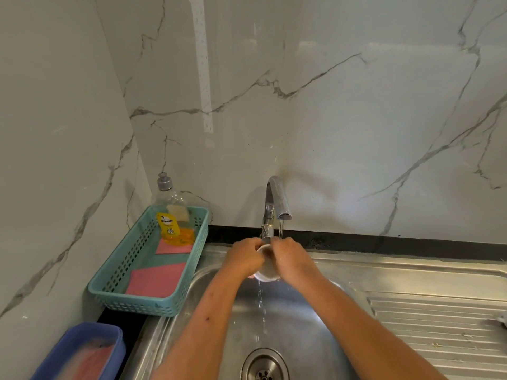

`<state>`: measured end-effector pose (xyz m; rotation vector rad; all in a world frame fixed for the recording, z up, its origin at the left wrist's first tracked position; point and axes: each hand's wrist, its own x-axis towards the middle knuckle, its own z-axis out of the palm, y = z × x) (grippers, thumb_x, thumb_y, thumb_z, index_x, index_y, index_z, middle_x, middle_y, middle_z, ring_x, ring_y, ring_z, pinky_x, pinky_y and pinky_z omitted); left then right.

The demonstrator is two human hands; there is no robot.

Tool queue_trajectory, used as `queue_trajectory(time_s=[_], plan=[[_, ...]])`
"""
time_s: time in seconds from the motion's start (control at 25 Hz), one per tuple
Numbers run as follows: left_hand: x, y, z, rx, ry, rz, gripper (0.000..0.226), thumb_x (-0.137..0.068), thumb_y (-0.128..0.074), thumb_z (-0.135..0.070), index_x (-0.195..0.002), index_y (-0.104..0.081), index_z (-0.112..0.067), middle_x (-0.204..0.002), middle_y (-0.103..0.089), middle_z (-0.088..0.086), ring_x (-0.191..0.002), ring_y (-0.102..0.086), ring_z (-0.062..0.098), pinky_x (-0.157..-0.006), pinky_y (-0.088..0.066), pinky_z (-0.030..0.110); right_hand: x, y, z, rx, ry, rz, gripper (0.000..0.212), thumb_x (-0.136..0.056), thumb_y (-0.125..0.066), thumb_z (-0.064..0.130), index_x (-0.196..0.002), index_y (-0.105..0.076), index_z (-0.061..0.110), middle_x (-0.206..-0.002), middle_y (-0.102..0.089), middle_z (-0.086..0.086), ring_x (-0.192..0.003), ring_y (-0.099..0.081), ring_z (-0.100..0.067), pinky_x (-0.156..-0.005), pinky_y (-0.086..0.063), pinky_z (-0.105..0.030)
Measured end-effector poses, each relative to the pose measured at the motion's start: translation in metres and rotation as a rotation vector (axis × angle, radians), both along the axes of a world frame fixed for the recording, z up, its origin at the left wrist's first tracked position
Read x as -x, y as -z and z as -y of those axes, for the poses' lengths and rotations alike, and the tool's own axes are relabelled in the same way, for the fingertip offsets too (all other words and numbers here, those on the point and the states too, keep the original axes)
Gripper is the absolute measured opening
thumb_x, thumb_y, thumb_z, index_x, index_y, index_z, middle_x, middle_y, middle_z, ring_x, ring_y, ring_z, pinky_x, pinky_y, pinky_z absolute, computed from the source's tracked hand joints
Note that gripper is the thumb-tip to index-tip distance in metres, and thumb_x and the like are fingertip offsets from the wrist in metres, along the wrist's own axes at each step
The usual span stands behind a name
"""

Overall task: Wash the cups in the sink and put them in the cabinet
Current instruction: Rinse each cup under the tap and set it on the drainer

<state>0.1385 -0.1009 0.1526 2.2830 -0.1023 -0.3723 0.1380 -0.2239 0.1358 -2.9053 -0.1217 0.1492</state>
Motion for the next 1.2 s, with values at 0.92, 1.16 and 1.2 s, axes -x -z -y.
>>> queue_trajectory(time_s=[0.92, 1.16, 1.2], plan=[[0.012, 0.016, 0.009, 0.499, -0.167, -0.187, 0.033, -0.093, -0.04, -0.001, -0.111, -0.057, -0.023, -0.113, -0.06, 0.008, -0.09, -0.058, 0.02, -0.074, -0.054, 0.037, -0.011, 0.016, 0.0, 0.073, -0.077, 0.22, 0.027, -0.095, -0.05, 0.03, -0.119, -0.046, 0.017, -0.102, -0.064, -0.008, -0.09, -0.063, -0.028, -0.072, -0.051, -0.035], [0.009, 0.027, 0.016, 0.632, -0.333, -0.184, 0.047, -0.087, -0.041, 0.008, -0.12, -0.055, -0.023, -0.119, -0.053, 0.006, -0.108, -0.053, 0.027, -0.074, -0.059, 0.038, -0.006, 0.029, -0.003, -0.861, 0.527, -0.213, 0.029, -0.089, -0.05, 0.008, -0.117, -0.054, 0.01, -0.104, -0.063, -0.013, -0.088, -0.066, -0.029, -0.07, -0.058, -0.037], [0.01, 0.027, 0.017, 0.622, -0.346, -0.199, 0.047, -0.087, -0.04, 0.008, -0.119, -0.056, -0.023, -0.119, -0.054, 0.007, -0.108, -0.053, 0.028, -0.072, -0.059, 0.037, -0.003, 0.028, -0.003, -0.818, 0.49, -0.183, 0.031, -0.087, -0.053, 0.006, -0.117, -0.052, 0.01, -0.104, -0.063, -0.011, -0.09, -0.066, -0.028, -0.072, -0.057, -0.037]])
